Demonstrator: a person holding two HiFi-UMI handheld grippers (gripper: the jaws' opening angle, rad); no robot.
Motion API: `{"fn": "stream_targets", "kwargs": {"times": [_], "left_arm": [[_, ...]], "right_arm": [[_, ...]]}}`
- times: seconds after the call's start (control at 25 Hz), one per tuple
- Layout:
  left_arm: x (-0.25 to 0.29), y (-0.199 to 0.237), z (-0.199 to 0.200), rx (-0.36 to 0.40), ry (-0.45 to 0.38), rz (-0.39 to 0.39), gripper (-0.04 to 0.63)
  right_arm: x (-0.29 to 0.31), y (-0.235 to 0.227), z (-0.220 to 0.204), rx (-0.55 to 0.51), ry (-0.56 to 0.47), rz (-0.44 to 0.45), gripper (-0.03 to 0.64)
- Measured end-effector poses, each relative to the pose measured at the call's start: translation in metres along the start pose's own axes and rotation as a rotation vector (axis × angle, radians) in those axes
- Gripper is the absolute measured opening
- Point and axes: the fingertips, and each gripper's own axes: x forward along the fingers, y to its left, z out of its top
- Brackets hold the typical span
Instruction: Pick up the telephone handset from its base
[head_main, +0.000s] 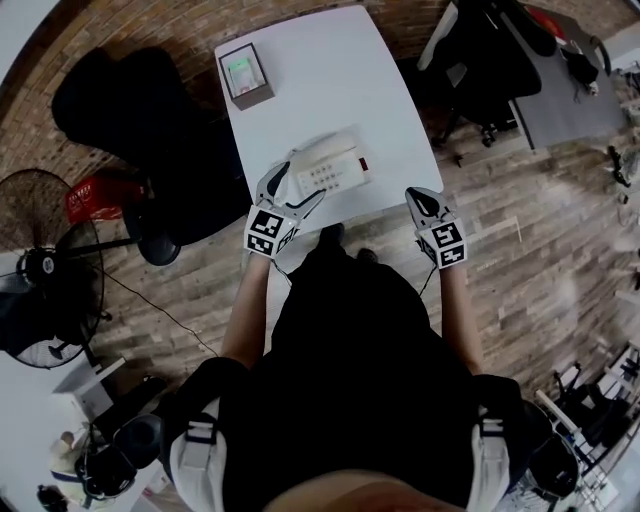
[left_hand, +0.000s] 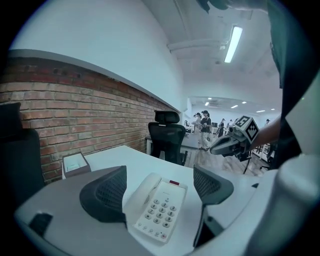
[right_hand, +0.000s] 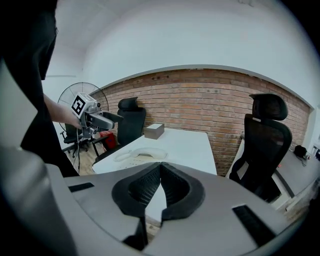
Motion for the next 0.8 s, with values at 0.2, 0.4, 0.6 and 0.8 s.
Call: {"fn": "stream_targets", "kwargs": {"times": [0.2,0.4,0.6,0.8], "left_arm": [[0.015,0.013,-0.005,0.013,0.017,-0.044,0.408],[0.030,0.025,-0.014,0.014,0.047,-0.082,0.408],[0.049,0.035,-0.031,0.017,0.107,-0.124,0.409],[0.068,0.039,-0.045,-0.004,0.133,-0.167,0.408]], "right_arm": [[0.005,-0.007,0.001,0.024,0.014,-0.044,-0.002],[0.009,-0.010,-0.003,0.045,0.035,-0.074,-0.002],[0.015,-0.012,-0.004,0.081,0.039,-0.114,-0.002],[0.016,-0.013,-0.013,0.109,0.052,-0.149,-0.002]]}}
